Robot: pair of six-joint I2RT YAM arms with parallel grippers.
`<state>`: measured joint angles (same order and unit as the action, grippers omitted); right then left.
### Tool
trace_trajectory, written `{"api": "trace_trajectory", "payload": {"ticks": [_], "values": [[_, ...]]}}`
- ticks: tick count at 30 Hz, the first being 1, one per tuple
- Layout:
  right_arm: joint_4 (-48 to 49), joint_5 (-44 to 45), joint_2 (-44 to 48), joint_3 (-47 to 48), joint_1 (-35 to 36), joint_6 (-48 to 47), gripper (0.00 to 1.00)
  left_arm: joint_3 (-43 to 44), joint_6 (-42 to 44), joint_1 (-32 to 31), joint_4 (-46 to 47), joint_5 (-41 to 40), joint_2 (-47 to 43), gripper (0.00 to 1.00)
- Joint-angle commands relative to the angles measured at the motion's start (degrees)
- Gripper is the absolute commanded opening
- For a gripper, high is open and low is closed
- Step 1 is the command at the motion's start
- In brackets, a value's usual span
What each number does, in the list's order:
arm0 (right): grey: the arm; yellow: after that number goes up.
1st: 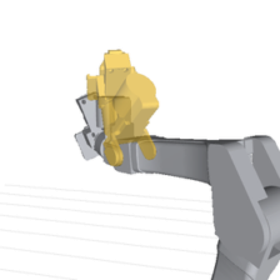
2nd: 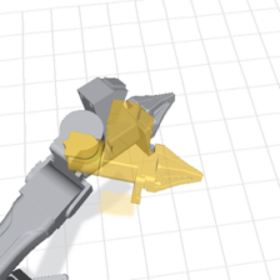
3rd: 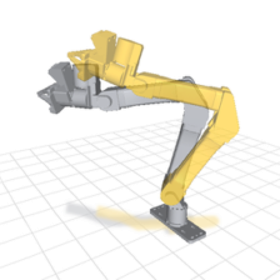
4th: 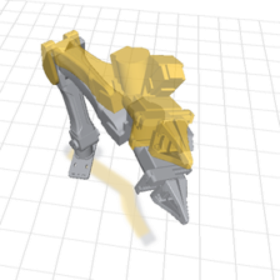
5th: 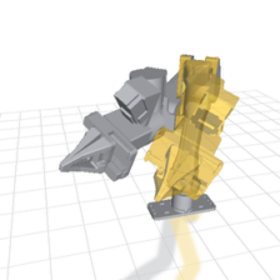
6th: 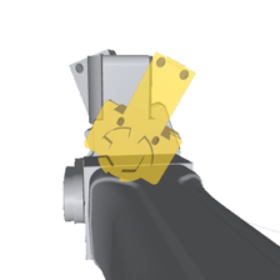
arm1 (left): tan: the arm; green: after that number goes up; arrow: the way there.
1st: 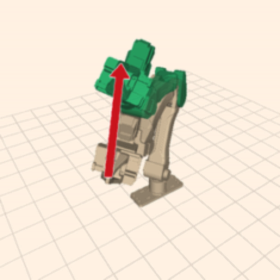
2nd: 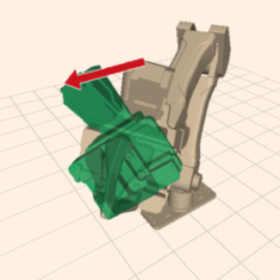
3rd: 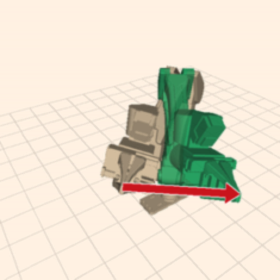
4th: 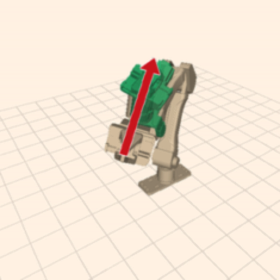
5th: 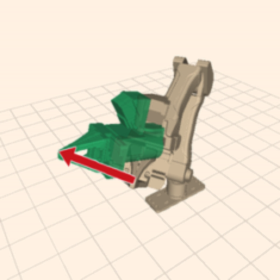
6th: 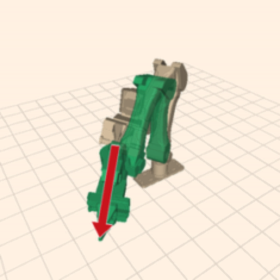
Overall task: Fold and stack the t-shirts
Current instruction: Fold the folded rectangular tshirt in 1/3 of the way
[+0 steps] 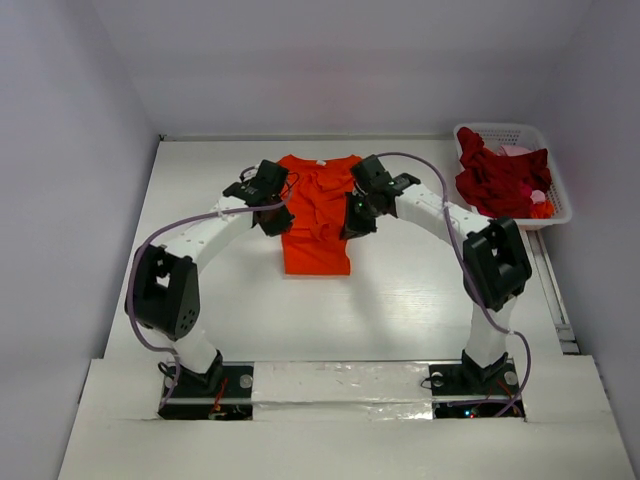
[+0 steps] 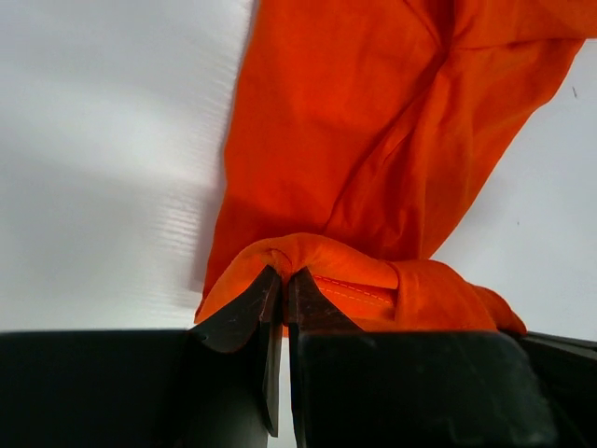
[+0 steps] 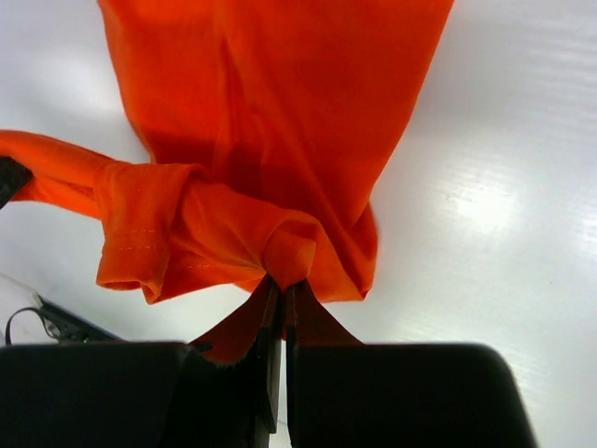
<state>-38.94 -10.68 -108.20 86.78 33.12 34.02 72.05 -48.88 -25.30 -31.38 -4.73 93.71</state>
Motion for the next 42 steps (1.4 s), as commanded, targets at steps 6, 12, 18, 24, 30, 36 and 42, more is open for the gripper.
{"api": "trace_trajectory", "payload": {"ticks": [6, 12, 18, 24, 30, 36, 42], "values": [[-4.0, 0.0, -4.6, 7.0, -3.2, -4.6, 0.00, 5.6, 3.6, 1.6, 0.9, -1.4, 4.2, 0.00], [-4.5, -0.5, -6.5, 8.9, -3.2, -5.0, 0.00, 6.8, 4.4, 2.1, 1.6, -1.7, 6.6, 0.00], [-4.4, -1.3, -8.2, 10.3, -3.2, -5.6, 0.00, 6.9, 5.0, 2.6, 2.4, -1.4, 8.2, 0.00], [-4.7, -2.1, -10.7, 12.4, -3.2, -5.6, 0.00, 7.0, 5.2, 3.2, 3.5, -0.5, 10.3, 0.00], [-5.6, -3.3, -13.2, 16.0, -3.2, -5.7, 0.00, 9.2, 5.9, 3.7, 2.9, 1.0, 13.4, 0.00], [-5.2, -3.6, -14.4, 17.2, -3.2, -5.1, 0.00, 11.4, 6.6, 4.2, 3.0, 1.4, 15.4, 0.00], [-4.9, -4.6, -16.0, 17.4, -3.2, -5.1, 0.00, 11.5, 6.9, 4.7, 3.4, 2.3, 16.9, 0.02]]}}
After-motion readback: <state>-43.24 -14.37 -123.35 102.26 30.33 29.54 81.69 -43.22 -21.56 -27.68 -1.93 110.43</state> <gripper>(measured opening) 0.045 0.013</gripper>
